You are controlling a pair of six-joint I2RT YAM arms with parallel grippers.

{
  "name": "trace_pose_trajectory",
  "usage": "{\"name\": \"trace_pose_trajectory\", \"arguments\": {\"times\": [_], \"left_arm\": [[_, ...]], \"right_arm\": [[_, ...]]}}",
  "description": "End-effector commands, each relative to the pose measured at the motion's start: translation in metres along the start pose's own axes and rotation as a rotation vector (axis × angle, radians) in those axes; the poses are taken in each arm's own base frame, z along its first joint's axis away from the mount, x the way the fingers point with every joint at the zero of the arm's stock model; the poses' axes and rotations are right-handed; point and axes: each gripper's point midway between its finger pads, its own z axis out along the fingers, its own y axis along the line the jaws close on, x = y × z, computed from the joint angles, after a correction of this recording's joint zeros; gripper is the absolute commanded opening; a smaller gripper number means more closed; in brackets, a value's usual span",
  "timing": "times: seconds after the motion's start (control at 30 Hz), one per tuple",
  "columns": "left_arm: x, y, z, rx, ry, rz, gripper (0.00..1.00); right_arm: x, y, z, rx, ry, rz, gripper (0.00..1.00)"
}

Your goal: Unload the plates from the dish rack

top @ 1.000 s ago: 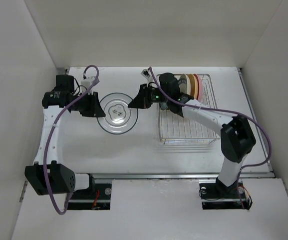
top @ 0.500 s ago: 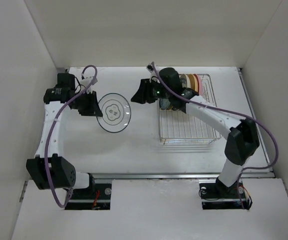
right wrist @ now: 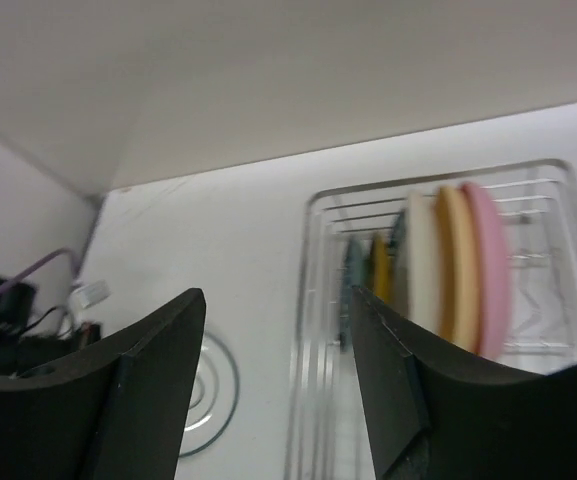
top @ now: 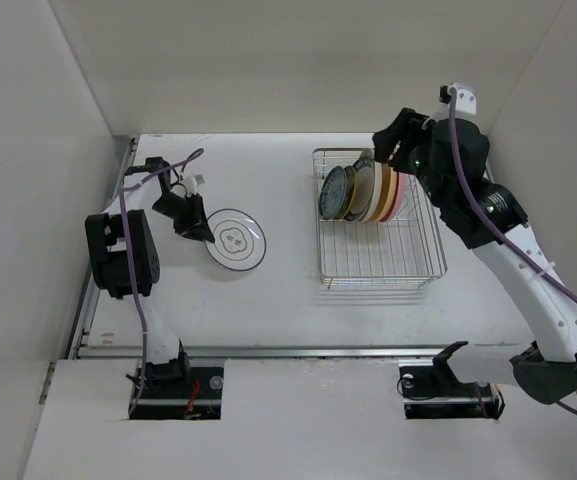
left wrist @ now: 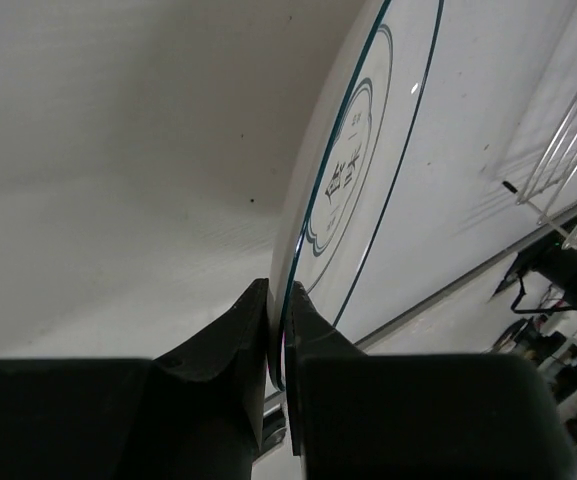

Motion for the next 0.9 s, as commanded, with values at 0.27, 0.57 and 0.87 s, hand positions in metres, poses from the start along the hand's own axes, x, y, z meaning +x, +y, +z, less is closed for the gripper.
{"name": "trace_pose_trajectory", "arguments": {"times": [0.27,0.57,0.87], "left_arm": [[-0.024,0.022,0.015,0.009,0.025,-0.125,0.24],[-0.021,0.034,-0.007,-0.146,0.0,-0.139,0.76],[-0.012,0.031,-0.06,-0.31,-0.079,-0.099,0.78]], "right_arm": [[0.026,-0.125,0.008,0.541,0.07,-0.143,0.69],[0.063,-0.147,0.056,0.539,0.2,-0.189,0.56],[0.078,-0.168,0.073,0.612,0.224,-0.21,0.51]]}}
